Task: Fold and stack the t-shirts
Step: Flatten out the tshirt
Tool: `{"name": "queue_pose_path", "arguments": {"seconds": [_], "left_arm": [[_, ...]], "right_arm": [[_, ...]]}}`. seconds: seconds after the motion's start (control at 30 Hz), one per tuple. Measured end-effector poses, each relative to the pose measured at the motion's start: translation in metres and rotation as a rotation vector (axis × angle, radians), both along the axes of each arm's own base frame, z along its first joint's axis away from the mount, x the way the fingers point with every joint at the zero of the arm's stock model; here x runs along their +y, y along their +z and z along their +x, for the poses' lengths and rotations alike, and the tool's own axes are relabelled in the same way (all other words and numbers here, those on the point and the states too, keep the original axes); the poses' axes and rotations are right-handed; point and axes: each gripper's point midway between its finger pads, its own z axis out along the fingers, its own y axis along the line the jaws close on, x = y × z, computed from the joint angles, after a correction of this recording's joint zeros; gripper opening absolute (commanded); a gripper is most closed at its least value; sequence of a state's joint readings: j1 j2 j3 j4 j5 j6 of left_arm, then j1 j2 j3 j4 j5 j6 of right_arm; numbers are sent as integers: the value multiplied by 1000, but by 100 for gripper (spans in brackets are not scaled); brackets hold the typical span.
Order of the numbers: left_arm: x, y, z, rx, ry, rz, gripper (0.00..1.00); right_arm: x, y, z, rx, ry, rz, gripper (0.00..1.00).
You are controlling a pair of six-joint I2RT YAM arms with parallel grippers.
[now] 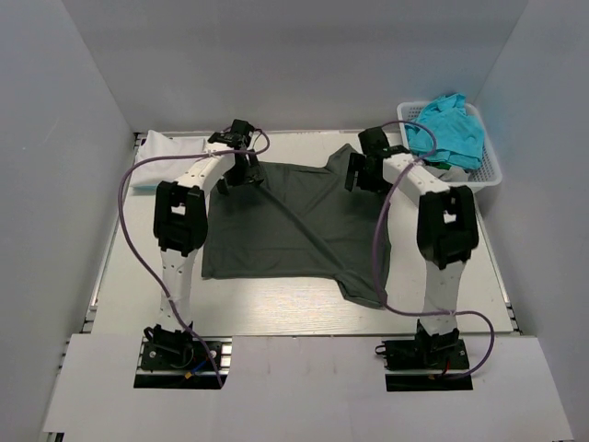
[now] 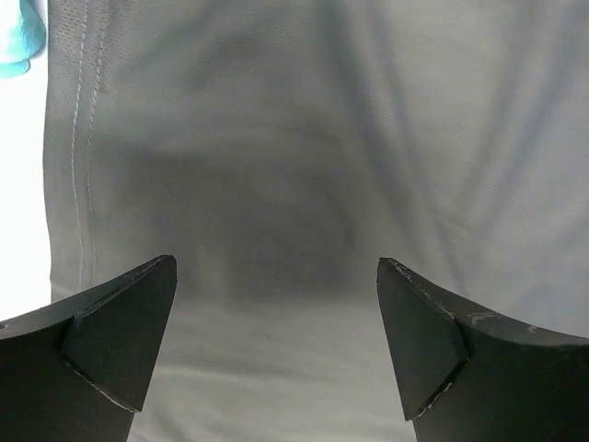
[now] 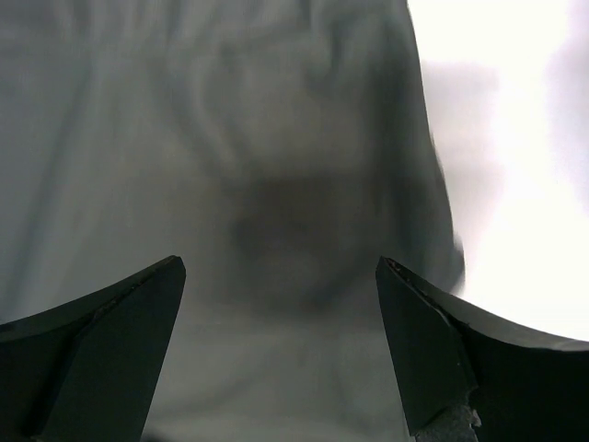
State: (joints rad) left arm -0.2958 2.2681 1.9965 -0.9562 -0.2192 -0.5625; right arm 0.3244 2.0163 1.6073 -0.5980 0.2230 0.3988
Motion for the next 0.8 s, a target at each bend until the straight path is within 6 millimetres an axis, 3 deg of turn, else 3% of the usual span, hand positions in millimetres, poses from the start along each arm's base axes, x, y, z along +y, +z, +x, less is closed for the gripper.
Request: {"name": "queue_pose_path", "arguments": {"seconds": [0.13, 0.23, 0.37, 0.53, 0.8], "left_arm": [[12, -24, -2, 48, 5, 12, 100], [16, -28, 0, 48, 5, 8, 100], [21, -31, 7, 38, 5, -3, 100], [25, -41, 9, 52, 4, -9, 100], [24, -40, 18, 45, -32, -27, 100]], "right_arm": [[-2, -30, 31, 14, 8, 0, 90], [-6, -49, 45, 35, 13, -8, 90], [-1, -48, 75, -5, 13, 22, 90], [-19, -48, 111, -59, -61, -8, 90], [-40, -46, 133, -91, -110, 26, 90]]}}
